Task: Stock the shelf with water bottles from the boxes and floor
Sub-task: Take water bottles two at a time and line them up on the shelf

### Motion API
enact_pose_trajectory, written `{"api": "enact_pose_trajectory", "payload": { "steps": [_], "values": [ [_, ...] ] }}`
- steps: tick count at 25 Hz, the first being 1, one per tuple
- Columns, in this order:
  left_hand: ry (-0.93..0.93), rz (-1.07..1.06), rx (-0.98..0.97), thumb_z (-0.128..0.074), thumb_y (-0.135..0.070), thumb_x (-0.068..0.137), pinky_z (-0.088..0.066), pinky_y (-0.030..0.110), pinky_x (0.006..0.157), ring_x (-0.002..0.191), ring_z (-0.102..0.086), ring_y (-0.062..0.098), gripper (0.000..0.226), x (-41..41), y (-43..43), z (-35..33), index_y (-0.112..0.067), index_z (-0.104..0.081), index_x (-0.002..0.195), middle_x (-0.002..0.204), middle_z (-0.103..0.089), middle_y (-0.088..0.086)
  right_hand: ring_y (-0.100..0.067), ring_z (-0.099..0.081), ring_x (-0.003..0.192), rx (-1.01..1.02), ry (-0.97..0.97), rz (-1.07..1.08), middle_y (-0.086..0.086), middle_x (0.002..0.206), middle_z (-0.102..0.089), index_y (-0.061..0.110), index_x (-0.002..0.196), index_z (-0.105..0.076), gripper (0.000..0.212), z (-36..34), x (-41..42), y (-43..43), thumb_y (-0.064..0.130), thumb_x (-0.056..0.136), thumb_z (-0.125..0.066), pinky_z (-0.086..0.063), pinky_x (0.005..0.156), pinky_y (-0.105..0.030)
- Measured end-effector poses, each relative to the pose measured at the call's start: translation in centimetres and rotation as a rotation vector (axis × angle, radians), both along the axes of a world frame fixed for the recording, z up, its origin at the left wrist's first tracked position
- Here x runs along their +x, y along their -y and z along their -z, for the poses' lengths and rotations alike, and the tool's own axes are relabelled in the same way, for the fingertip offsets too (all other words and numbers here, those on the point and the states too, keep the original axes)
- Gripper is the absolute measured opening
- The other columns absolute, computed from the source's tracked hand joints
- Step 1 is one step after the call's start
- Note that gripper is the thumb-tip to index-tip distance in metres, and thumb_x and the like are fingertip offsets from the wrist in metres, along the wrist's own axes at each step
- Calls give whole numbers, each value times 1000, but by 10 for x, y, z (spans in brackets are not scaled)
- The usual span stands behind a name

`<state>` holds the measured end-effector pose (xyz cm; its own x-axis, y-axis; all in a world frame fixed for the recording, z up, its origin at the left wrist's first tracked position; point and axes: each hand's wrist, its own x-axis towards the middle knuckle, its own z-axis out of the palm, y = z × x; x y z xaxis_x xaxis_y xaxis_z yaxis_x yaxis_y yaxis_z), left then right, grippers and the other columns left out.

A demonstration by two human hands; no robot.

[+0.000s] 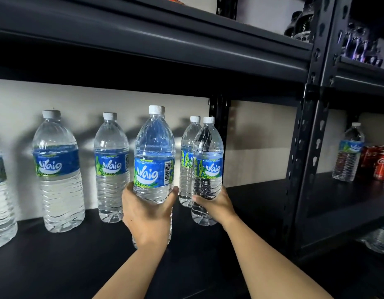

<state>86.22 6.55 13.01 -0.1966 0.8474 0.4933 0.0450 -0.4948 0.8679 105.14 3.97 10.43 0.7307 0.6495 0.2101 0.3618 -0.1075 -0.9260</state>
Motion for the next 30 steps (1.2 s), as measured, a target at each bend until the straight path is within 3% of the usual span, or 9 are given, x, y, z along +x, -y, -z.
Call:
{"api": "enact_pose_trajectory", "payload": {
  "steps": [5,10,14,17,20,23,30],
  "values": [
    [-5,8,-1,-88,-50,56,-41,40,104,120,-52,25,94,3,-2,3,-12,-46,132,122,-57,5,-19,-53,125,16,-41,-13,0,135,-54,15,140,-40,96,3,7,-7,40,62,-91,-39,99,-24],
    [-17,4,-34,-87,-54,55,-42,42,103,120,-53,26,98,5,-3,5,-12,-46,133,123,-57,5,-20,-51,128,30,-70,-30,-1,139,-54,16,144,-35,116,6,5,-8,53,48,-91,-41,110,-38],
    [-25,4,-63,-86,-59,53,-46,46,99,116,-55,27,97,5,-2,6,-13,-47,130,119,-58,4,-17,-58,118,-10,-77,-61,4,126,-60,19,135,-39,100,7,4,-3,48,55,-91,-46,104,-35],
    [-23,20,-60,-88,-52,55,-44,41,99,115,-54,24,91,3,2,5,-14,-48,127,116,-57,2,-14,-61,115,-179,76,-82,9,120,-63,23,128,-48,86,20,5,10,50,56,-86,-48,95,-28],
    [-30,22,-40,-88,-50,56,-42,40,100,118,-52,25,91,4,4,5,-12,-47,128,119,-57,4,-18,-43,136,-512,376,-99,1,144,-48,23,140,-46,83,31,5,37,65,71,-64,-36,110,-32],
    [-34,6,-46,-88,-51,56,-43,41,99,115,-53,27,90,13,6,2,-10,-47,126,117,-57,5,-16,0,152,-819,581,-115,-2,165,-4,15,158,-12,90,40,3,54,72,91,-29,-2,123,-38],
    [-29,-48,-71,-88,-48,59,-39,42,100,119,-51,27,91,36,1,-10,-6,-47,129,120,-56,6,-13,4,151,-833,655,-94,-1,166,-1,14,158,-8,87,41,0,56,69,93,-23,0,122,-40]
  ]
}}
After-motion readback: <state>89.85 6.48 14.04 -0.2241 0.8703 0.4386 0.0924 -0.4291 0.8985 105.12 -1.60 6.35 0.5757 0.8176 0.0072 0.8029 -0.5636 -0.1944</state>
